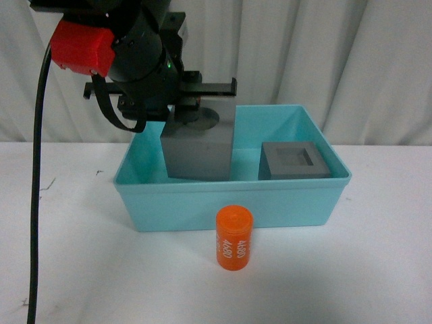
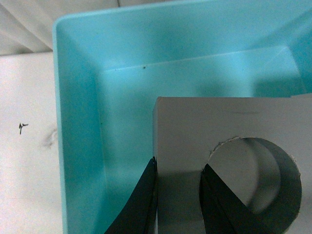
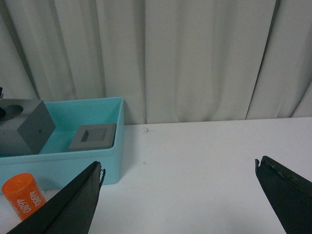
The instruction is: Place gray and orange parts in blue box
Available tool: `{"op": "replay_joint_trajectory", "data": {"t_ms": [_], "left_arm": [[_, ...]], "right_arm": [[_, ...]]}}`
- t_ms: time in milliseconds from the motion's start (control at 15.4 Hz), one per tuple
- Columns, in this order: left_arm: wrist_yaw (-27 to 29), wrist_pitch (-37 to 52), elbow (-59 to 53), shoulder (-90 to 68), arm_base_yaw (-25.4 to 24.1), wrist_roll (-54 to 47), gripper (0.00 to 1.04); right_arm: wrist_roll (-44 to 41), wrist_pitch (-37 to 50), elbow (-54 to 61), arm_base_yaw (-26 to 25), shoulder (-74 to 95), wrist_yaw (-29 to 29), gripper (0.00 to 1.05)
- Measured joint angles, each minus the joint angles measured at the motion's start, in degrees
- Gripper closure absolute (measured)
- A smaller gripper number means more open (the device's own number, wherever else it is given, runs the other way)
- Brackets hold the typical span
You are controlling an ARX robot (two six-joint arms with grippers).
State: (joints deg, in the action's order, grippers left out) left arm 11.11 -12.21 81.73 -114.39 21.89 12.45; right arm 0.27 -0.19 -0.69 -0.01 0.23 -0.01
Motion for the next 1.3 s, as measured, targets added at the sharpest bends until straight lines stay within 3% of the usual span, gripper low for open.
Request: {"op": "replay_joint_trajectory", "data": {"t_ms": [390,651,846,1106,1171,1236,1302], "left_arm": [[2.21,0.17,-1.66,-0.33,-0.74,-0.68,0.85],[0.61,1.92,-4.48,2.73,-1.05,-1.4,0.38],[-1.31,8.11,-9.11,12.26,-0.96,-2.25,0.06],[-4.44,16.61,-17.25,28.02,0.31,-2.43,0.07],[-1.57,22.16,-20.79,30.84,0.85,-3.85,0.1],[4.79,32.92,-26.97,33.55,0.7,-6.86,0.2],[7.37,40.94,-34.49,37.22,-1.11,-9.14,0.32]], "right_arm": [[0.0,0.0,0.0,0.0,0.0,0.0,0.06],[0.0,-0.02,0.0,0.0,0.0,0.0,0.06],[0.0,0.0,0.0,0.0,0.0,0.02,0.06],[0.0,0.0,0.0,0.0,0.0,0.0,0.06],[0.0,0.0,0.0,0.0,0.0,0.02,0.06],[0.0,0.0,0.0,0.0,0.0,0.0,0.06],[0.0,-0.02,0.0,0.0,0.0,0.02,0.06]]}}
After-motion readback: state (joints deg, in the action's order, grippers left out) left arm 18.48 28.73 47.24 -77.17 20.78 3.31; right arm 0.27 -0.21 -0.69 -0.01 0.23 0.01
